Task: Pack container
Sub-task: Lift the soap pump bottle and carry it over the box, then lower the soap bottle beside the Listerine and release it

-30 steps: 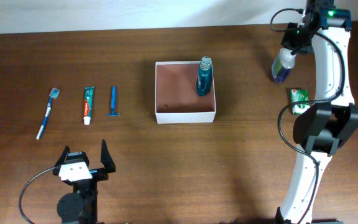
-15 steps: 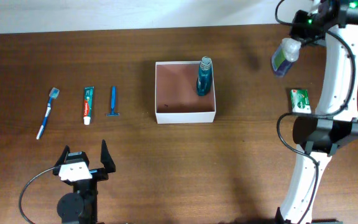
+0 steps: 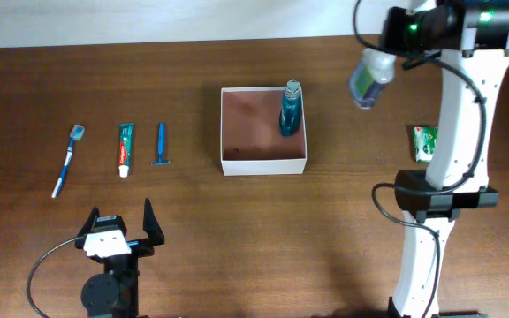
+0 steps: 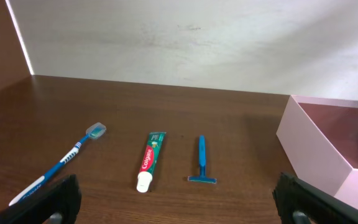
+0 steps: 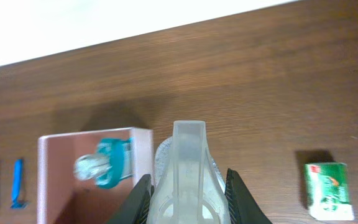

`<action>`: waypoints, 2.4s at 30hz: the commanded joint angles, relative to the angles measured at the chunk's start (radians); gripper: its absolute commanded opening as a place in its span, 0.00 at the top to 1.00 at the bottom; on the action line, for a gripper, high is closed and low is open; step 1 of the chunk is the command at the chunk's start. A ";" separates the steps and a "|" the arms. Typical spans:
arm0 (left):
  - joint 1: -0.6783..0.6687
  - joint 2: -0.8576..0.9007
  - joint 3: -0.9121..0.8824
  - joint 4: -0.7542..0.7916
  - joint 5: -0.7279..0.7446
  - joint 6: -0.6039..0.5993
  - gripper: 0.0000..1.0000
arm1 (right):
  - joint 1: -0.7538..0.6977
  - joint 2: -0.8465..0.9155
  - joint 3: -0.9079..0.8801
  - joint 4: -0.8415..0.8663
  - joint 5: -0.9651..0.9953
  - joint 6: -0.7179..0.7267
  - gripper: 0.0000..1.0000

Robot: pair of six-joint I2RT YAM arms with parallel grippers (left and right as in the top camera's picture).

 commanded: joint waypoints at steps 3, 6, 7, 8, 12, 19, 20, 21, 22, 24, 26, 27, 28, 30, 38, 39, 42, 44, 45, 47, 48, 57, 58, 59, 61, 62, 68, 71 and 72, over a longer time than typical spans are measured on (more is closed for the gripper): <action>0.000 -0.007 -0.008 0.002 -0.007 -0.010 0.01 | 0.071 -0.140 0.030 -0.006 -0.024 0.001 0.83; 0.000 -0.007 -0.008 0.002 -0.007 -0.010 0.01 | 0.107 -0.182 0.029 -0.006 -0.028 0.001 0.83; 0.000 -0.007 -0.008 0.002 -0.007 -0.010 0.01 | 0.122 -0.198 0.024 -0.006 -0.028 0.001 0.83; 0.000 -0.007 -0.008 0.002 -0.007 -0.010 0.01 | 0.137 -0.215 0.018 -0.006 -0.028 0.002 0.83; 0.000 -0.007 -0.008 0.002 -0.007 -0.010 0.01 | 0.189 -0.262 -0.021 -0.006 -0.024 0.047 0.83; 0.000 -0.007 -0.008 0.002 -0.007 -0.010 0.01 | 0.280 -0.289 -0.172 -0.006 0.097 0.106 0.83; 0.000 -0.007 -0.008 0.002 -0.007 -0.010 0.01 | 0.293 -0.289 -0.201 -0.006 0.117 0.132 0.83; 0.000 -0.007 -0.008 0.002 -0.007 -0.010 0.01 | 0.302 -0.289 -0.227 -0.006 0.126 0.151 0.83; 0.000 -0.007 -0.008 0.002 -0.007 -0.010 0.01 | 0.313 -0.289 -0.257 -0.006 0.132 0.157 0.83; 0.000 -0.007 -0.008 0.002 -0.006 -0.010 0.01 | 0.333 -0.288 -0.340 -0.006 0.164 0.179 0.83; 0.000 -0.007 -0.008 0.002 -0.007 -0.010 0.01 | 0.341 -0.288 -0.397 -0.006 0.187 0.208 0.83; 0.000 -0.007 -0.008 0.002 -0.006 -0.010 0.01 | 0.342 -0.288 -0.425 0.000 0.187 0.208 0.83; 0.000 -0.007 -0.008 0.002 -0.007 -0.010 0.01 | 0.342 -0.288 -0.448 0.006 0.187 0.212 0.83; 0.000 -0.007 -0.008 0.002 -0.007 -0.010 0.01 | 0.342 -0.288 -0.490 0.024 0.184 0.244 0.83; 0.000 -0.007 -0.008 0.002 -0.007 -0.010 0.01 | 0.342 -0.288 -0.610 0.128 0.115 0.263 0.82; 0.000 -0.007 -0.008 0.002 -0.007 -0.010 0.01 | 0.343 -0.288 -0.623 0.143 0.091 0.264 0.82; 0.000 -0.007 -0.008 0.002 -0.007 -0.010 0.01 | 0.343 -0.288 -0.697 0.196 0.080 0.267 0.83; 0.000 -0.007 -0.008 0.002 -0.007 -0.010 0.01 | 0.343 -0.288 -0.731 0.219 0.078 0.268 0.83; 0.000 -0.007 -0.008 0.002 -0.007 -0.010 0.01 | 0.343 -0.288 -0.744 0.229 0.078 0.275 0.83; 0.000 -0.007 -0.008 0.002 -0.007 -0.010 0.00 | 0.343 -0.288 -0.774 0.256 0.078 0.282 0.83; 0.000 -0.007 -0.008 0.002 -0.007 -0.010 0.01 | 0.343 -0.288 -0.789 0.273 0.078 0.282 0.83; 0.000 -0.007 -0.008 0.002 -0.007 -0.010 0.00 | 0.343 -0.288 -0.818 0.362 0.078 0.282 0.83; 0.000 -0.007 -0.008 0.002 -0.007 -0.010 0.01 | 0.343 -0.288 -0.818 0.366 0.078 0.281 0.83; 0.000 -0.007 -0.008 0.002 -0.007 -0.010 0.01 | 0.343 -0.287 -0.818 0.371 0.078 0.281 0.83; 0.000 -0.007 -0.008 0.002 -0.006 -0.010 0.01 | 0.343 -0.287 -0.819 0.382 0.078 0.281 0.83; 0.000 -0.007 -0.008 0.002 -0.007 -0.010 0.01 | 0.343 -0.287 -0.820 0.385 0.078 0.281 0.83; 0.000 -0.007 -0.008 0.002 -0.006 -0.010 0.01 | 0.350 -0.273 -0.821 0.388 0.078 0.268 0.83; 0.000 -0.007 -0.008 0.001 -0.007 -0.010 0.00 | 0.364 -0.267 -0.821 0.390 0.078 0.238 0.82; 0.000 -0.007 -0.008 0.002 -0.007 -0.010 0.01 | 0.371 -0.267 -0.821 0.392 0.078 0.224 0.83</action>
